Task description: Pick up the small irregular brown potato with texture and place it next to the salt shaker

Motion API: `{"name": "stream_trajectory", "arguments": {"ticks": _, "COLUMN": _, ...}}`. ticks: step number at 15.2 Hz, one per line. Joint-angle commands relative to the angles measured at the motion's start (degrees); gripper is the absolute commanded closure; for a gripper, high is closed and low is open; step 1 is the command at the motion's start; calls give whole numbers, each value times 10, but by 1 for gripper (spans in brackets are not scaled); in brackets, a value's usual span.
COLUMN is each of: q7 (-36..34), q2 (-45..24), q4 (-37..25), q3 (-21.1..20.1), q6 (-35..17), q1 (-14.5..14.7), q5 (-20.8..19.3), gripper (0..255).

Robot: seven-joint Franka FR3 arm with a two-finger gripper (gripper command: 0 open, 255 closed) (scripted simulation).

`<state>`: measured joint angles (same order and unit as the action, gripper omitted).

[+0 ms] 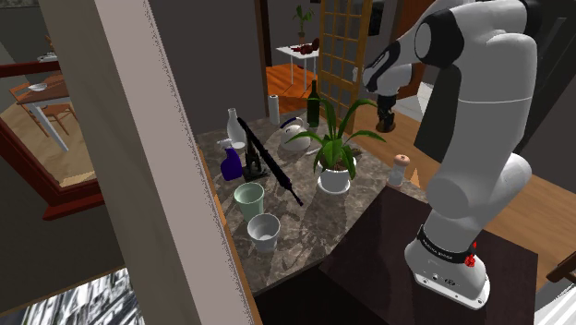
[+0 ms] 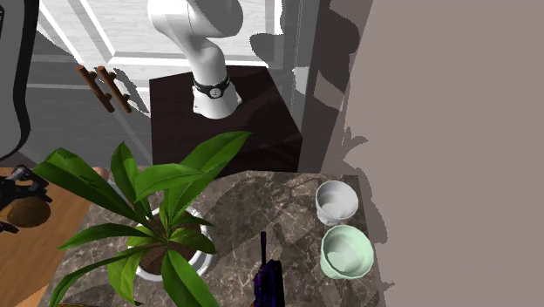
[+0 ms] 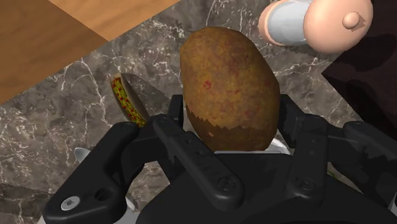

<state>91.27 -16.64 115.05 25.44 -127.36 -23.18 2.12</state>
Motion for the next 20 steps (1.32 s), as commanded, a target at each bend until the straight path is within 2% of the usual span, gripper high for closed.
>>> {"name": "stream_trajectory", "arguments": {"ticks": 1, "q7": 2, "q2": -10, "q4": 4, "q3": -2, "q6": -13, "q1": -2, "q5": 5, "gripper": 255}}
{"name": "stream_trajectory", "arguments": {"ticks": 20, "q7": 28, "q2": -116, "q4": 20, "q3": -33, "q6": -129, "q1": -26, "q5": 57, "gripper": 255}}
